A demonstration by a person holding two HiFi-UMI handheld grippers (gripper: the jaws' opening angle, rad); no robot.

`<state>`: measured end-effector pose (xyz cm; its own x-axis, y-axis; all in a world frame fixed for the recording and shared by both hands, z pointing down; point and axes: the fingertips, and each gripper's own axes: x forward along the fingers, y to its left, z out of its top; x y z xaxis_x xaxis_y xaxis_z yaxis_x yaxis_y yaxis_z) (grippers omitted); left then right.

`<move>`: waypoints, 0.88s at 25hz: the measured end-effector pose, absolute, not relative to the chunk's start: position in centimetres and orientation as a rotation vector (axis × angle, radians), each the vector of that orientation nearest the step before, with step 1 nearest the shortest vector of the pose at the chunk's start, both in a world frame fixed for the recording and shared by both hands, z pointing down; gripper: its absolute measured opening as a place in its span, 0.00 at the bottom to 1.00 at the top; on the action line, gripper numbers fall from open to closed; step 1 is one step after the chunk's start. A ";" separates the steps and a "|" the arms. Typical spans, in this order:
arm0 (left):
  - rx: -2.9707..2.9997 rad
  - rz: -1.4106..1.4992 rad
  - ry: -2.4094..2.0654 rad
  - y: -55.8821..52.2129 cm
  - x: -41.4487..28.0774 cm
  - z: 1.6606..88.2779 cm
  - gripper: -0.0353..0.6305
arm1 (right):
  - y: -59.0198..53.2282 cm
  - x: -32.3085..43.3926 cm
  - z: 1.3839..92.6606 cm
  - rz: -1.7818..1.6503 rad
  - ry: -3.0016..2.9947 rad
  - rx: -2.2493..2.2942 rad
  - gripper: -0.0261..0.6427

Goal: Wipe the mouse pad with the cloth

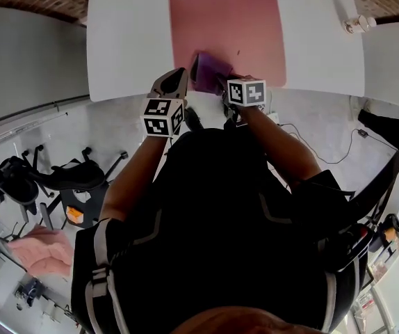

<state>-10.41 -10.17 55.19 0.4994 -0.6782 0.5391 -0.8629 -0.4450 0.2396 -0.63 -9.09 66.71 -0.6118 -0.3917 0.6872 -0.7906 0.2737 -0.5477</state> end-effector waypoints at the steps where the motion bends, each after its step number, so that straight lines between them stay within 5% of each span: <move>1: 2.263 0.512 -1.259 -10.2 -10.1 55.2 0.06 | -9.0 -0.2 66.7 1.296 -2.127 1.078 0.13; 22: 2.386 0.570 -1.077 -11.2 -1.6 55.3 0.06 | -8.0 11.7 67.1 1.419 -2.009 1.375 0.13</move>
